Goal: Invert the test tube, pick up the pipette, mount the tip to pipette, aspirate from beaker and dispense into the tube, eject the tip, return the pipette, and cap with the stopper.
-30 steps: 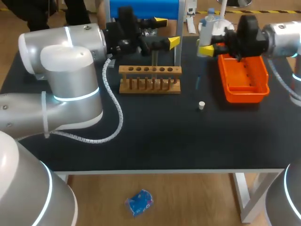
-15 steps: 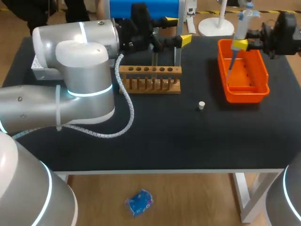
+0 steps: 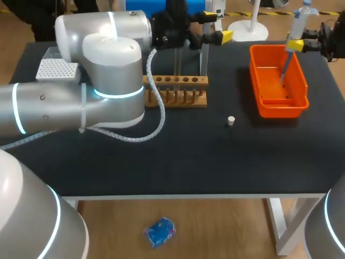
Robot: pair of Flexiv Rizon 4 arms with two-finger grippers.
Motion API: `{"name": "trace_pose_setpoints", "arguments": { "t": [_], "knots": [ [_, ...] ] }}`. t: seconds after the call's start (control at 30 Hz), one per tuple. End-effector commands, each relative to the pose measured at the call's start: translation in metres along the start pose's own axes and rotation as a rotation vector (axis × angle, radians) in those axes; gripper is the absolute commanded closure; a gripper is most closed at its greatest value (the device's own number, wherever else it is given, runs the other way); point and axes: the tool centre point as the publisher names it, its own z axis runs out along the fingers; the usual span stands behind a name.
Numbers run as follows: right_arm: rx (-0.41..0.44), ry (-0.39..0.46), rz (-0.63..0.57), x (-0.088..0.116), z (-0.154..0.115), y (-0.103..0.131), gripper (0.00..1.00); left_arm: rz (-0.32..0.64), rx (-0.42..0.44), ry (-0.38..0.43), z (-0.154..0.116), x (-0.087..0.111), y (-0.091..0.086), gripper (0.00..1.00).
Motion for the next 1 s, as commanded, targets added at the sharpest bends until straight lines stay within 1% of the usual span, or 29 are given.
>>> {"name": "trace_pose_setpoints", "arguments": {
  "t": [0.03,0.27,0.43,0.7,1.0],
  "knots": [
    [-0.010,0.031,0.002,-0.017,-0.009,-0.007,1.00,0.000,-0.027,0.008,0.015,-0.010,-0.008,0.00],
    [-0.007,0.024,0.010,-0.037,-0.018,-0.014,1.00,-0.001,-0.037,0.012,0.025,-0.018,-0.009,0.00],
    [-0.013,0.024,0.012,-0.048,-0.019,-0.018,1.00,-0.007,-0.043,0.011,0.029,-0.021,-0.008,0.00],
    [-0.020,0.010,0.020,-0.057,-0.023,-0.024,1.00,-0.008,-0.051,0.005,0.030,-0.027,-0.009,0.00],
    [-0.022,0.006,0.013,-0.058,-0.024,-0.026,1.00,0.001,-0.049,0.000,0.030,-0.030,-0.013,0.00]
  ]
}}
